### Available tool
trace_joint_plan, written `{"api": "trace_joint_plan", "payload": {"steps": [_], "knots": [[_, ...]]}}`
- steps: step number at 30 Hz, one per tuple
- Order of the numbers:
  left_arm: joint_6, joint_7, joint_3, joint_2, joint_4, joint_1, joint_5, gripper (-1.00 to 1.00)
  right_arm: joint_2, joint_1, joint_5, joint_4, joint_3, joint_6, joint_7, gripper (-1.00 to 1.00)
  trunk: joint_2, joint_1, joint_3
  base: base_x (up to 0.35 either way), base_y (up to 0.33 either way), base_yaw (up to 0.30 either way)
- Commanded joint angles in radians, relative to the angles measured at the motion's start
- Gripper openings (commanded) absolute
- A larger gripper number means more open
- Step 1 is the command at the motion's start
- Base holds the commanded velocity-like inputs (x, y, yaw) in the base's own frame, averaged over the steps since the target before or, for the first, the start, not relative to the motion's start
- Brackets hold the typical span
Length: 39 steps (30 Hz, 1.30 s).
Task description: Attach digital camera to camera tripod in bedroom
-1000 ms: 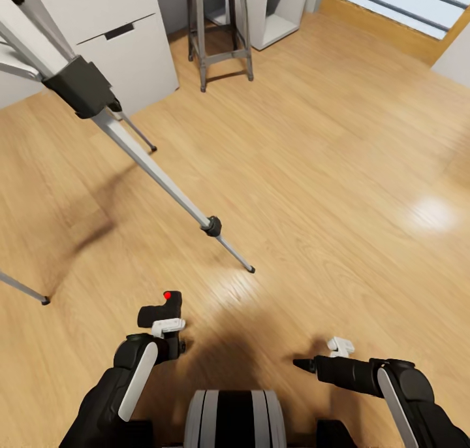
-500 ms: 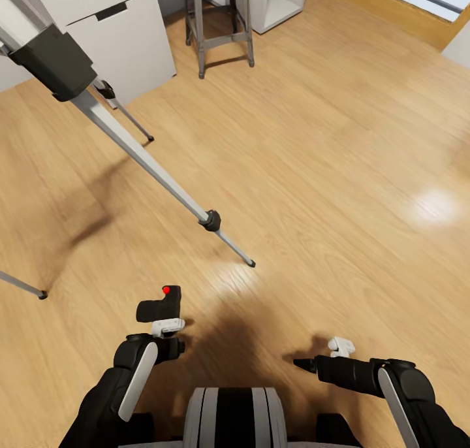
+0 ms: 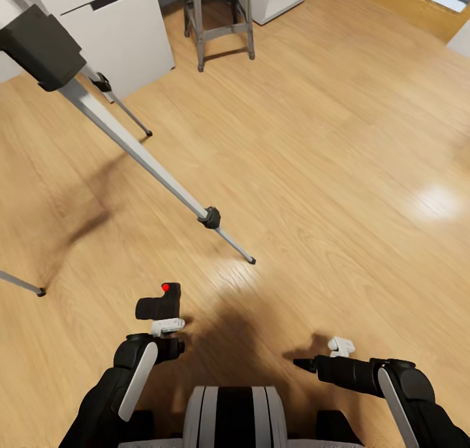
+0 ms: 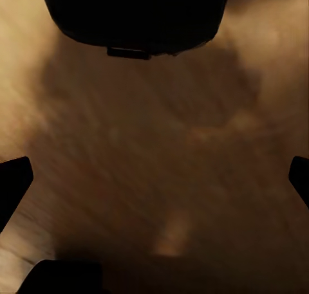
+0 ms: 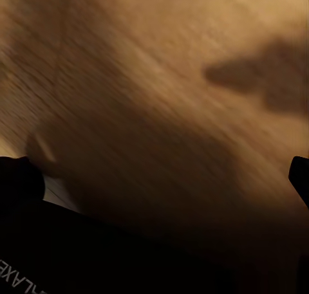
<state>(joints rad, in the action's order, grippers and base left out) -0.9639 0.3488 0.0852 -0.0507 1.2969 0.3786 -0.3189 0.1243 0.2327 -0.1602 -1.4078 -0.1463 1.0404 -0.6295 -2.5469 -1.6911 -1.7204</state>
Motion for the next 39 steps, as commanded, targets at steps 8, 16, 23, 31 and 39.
{"api": "trace_joint_plan", "payload": {"steps": [8,16,23,31,39], "knots": [[-0.003,0.010,0.001,0.000,0.001,0.000,-0.010,1.00,0.000,0.000,-0.005,0.000,-0.001,0.007,0.000,1.00,-0.002,-0.003,-0.024,0.000,0.000,0.000],[-0.003,0.010,0.001,0.000,0.004,0.000,-0.009,1.00,0.000,0.000,-0.005,0.000,-0.001,0.007,0.001,1.00,-0.002,-0.003,-0.024,0.000,0.000,0.000],[-0.003,0.010,0.001,0.000,0.004,0.000,-0.009,1.00,-0.001,0.000,-0.006,-0.001,-0.001,0.007,0.000,1.00,-0.002,-0.003,-0.024,0.000,0.000,0.000],[0.004,0.010,0.000,0.000,-0.001,0.000,-0.007,1.00,-0.001,0.000,-0.007,-0.003,-0.002,0.007,-0.001,1.00,-0.002,-0.003,-0.024,0.000,0.000,0.000],[0.160,0.010,0.001,0.003,-0.070,0.000,-0.005,1.00,-0.002,0.000,-0.006,-0.003,-0.005,0.000,-0.001,1.00,-0.002,-0.003,-0.024,0.000,0.000,0.000]]}}
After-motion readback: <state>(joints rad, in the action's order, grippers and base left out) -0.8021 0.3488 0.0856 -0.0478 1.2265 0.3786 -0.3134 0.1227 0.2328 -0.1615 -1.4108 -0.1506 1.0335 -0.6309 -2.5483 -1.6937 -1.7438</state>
